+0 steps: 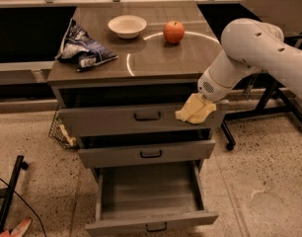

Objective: Place sponge into bottom drawer

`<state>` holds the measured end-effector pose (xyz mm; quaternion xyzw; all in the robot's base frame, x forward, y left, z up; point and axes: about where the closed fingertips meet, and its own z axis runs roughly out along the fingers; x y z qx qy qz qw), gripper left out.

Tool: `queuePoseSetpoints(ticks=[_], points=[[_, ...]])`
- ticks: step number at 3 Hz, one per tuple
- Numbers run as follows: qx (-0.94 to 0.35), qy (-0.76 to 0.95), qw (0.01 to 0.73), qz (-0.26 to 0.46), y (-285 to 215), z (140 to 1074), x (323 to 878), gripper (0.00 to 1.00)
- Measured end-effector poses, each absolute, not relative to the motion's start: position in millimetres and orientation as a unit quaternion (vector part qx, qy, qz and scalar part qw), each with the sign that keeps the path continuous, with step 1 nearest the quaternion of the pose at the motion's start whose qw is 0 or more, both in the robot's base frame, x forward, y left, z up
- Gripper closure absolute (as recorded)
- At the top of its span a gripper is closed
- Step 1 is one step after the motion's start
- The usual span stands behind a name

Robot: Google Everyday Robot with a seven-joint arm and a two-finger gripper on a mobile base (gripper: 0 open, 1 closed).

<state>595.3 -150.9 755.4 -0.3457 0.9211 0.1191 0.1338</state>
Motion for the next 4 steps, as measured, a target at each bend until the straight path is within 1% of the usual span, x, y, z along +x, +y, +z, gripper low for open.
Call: queuePoseSetpoints(ticks=[1,2,3,4], points=[[-0.334,0.929,0.101,0.121,-149,732,595,1.00],[-0.332,0.931,0.065,0.139,-150,672,583,1.00],[-0.346,0.923,0.051,0.158,-146,634,566,1.00],[-0.365,0.911,0.057,0.185,-145,606,552,1.00]])
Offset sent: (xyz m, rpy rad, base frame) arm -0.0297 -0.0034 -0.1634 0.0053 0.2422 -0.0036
